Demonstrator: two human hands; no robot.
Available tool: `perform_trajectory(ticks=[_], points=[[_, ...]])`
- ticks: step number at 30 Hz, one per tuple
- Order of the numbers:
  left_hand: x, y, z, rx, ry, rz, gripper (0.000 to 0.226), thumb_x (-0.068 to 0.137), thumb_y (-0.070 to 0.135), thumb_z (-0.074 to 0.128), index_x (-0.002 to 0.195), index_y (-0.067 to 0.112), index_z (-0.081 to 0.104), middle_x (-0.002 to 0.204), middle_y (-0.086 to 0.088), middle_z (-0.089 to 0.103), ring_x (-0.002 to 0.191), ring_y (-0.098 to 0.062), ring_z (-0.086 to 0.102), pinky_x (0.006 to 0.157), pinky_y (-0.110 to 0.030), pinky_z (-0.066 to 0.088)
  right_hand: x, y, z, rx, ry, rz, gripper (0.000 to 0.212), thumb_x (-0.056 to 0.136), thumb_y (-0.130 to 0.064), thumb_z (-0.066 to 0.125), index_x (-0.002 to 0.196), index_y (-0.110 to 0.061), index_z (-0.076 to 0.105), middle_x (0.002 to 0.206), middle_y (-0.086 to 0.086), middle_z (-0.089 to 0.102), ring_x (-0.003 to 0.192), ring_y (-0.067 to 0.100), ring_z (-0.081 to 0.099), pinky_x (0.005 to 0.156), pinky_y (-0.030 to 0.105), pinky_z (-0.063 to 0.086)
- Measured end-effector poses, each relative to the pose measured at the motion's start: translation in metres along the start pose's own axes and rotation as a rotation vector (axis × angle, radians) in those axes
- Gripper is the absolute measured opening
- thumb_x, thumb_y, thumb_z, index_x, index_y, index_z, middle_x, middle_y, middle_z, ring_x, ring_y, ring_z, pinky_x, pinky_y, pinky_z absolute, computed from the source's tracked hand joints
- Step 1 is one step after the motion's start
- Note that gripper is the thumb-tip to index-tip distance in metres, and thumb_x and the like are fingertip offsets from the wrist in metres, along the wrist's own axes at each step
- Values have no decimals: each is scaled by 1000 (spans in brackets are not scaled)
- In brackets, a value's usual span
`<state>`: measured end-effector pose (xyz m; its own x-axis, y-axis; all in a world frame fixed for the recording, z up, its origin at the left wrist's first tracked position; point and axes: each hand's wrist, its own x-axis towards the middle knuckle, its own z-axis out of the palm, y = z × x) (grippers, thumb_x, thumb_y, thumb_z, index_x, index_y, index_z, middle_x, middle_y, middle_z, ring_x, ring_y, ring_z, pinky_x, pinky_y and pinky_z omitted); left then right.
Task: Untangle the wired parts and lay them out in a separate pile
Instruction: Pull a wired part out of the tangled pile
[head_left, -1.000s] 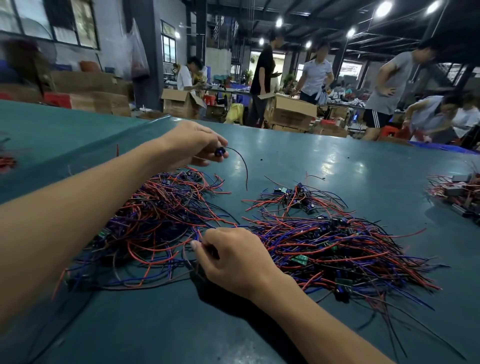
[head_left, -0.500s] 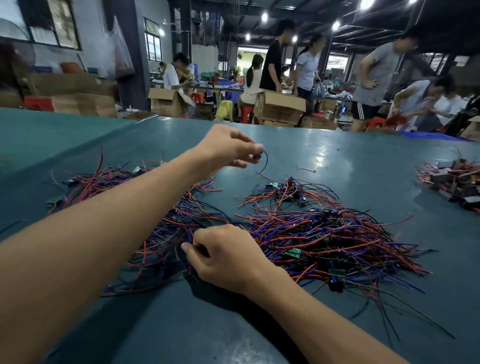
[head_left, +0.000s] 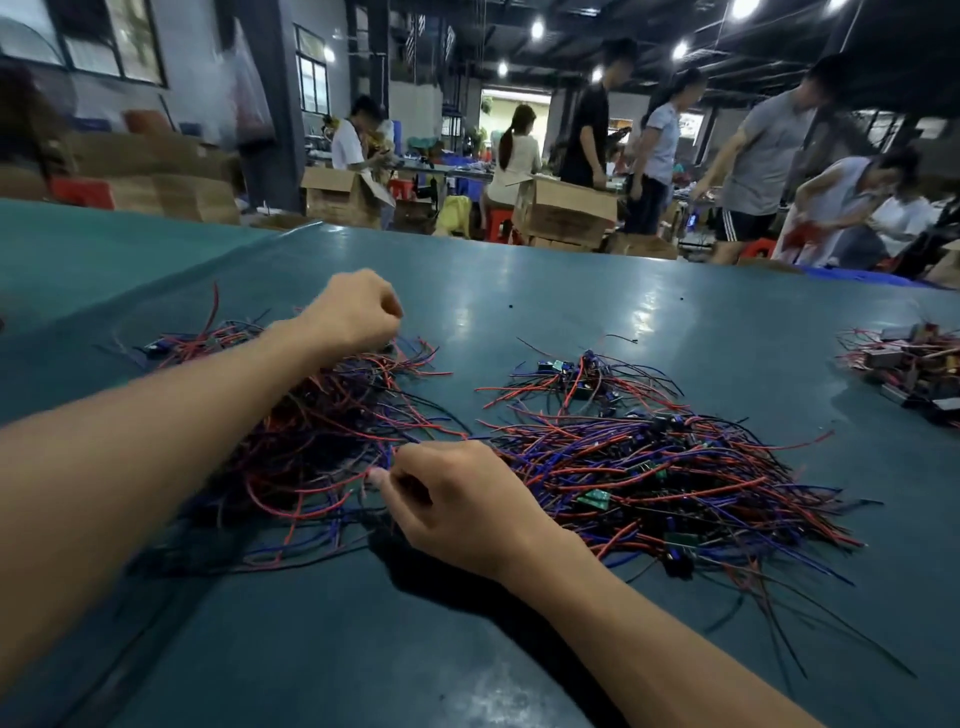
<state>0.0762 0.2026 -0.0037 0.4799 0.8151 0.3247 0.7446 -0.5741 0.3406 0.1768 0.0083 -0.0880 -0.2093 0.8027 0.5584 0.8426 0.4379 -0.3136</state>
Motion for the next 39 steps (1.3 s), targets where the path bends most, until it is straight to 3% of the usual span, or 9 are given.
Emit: perform_trajectory(ticks=[4, 12, 15, 17, 22, 29, 33, 35, 39], points=[[-8, -51, -14, 347, -296, -52, 23, 91, 29, 70, 105, 14, 79, 107, -9, 77, 101, -27, 68, 88, -32, 53, 0, 0, -1, 19, -5, -1, 38, 100, -28, 60, 67, -12, 50, 62, -2, 41, 60, 25, 34, 57, 35, 33], [-8, -45, -24, 303, -583, 3, 47, 85, 61, 69, 108, 21, 78, 105, 5, 74, 99, -16, 66, 92, -31, 50, 0, 1, -1, -7, -21, -20, 39, 99, -30, 60, 67, -19, 41, 60, -6, 37, 57, 23, 32, 55, 35, 32], [-6, -41, -30, 314, -646, 33, 46, 80, 51, 80, 117, 24, 75, 99, 12, 68, 94, -11, 63, 85, -27, 46, 0, 1, -1, -11, -11, -30, 40, 99, -31, 61, 66, -20, 40, 59, -7, 35, 56, 23, 31, 54, 34, 31], [-4, -40, -33, 327, -672, 58, 38, 80, 41, 83, 115, 28, 75, 86, 20, 64, 81, -3, 61, 71, -22, 44, 0, 2, 0, 1, -9, -29, 40, 99, -32, 60, 66, -20, 40, 59, -6, 36, 56, 24, 32, 53, 35, 35], [-4, -37, -34, 404, -609, 139, 11, 79, 35, 85, 78, 35, 74, 56, 25, 63, 56, 9, 58, 54, -15, 38, -1, 2, 0, 9, -13, -30, 40, 99, -32, 60, 66, -17, 44, 58, -5, 38, 55, 25, 35, 52, 39, 40], [-8, -11, -65, 128, -354, 267, 10, 87, 37, 78, 93, 31, 73, 87, 15, 73, 85, -4, 69, 81, -29, 54, -1, -1, -2, -13, 15, -54, 38, 99, -30, 62, 68, -23, 40, 61, -8, 34, 56, 20, 30, 55, 30, 28], [-7, 6, -74, -78, -246, 313, 13, 94, 27, 71, 101, 18, 75, 87, 3, 77, 82, -11, 74, 78, -34, 60, -2, -2, -1, -36, 27, -66, 40, 98, -32, 63, 67, -21, 40, 61, -8, 35, 56, 21, 31, 54, 30, 28], [-9, 14, -75, -247, -243, 272, 18, 95, 25, 67, 106, 12, 73, 87, -1, 78, 82, -9, 75, 78, -33, 61, -2, -2, -1, -41, 34, -72, 39, 98, -32, 62, 66, -18, 45, 61, -8, 37, 57, 20, 32, 53, 31, 30], [-18, 26, -75, -635, -333, 202, 32, 90, 33, 66, 109, 7, 71, 101, -8, 78, 99, -23, 75, 86, -39, 58, -1, 5, 0, -6, 114, -48, 36, 99, -33, 61, 70, -12, 58, 61, -3, 50, 56, 25, 45, 53, 34, 41]])
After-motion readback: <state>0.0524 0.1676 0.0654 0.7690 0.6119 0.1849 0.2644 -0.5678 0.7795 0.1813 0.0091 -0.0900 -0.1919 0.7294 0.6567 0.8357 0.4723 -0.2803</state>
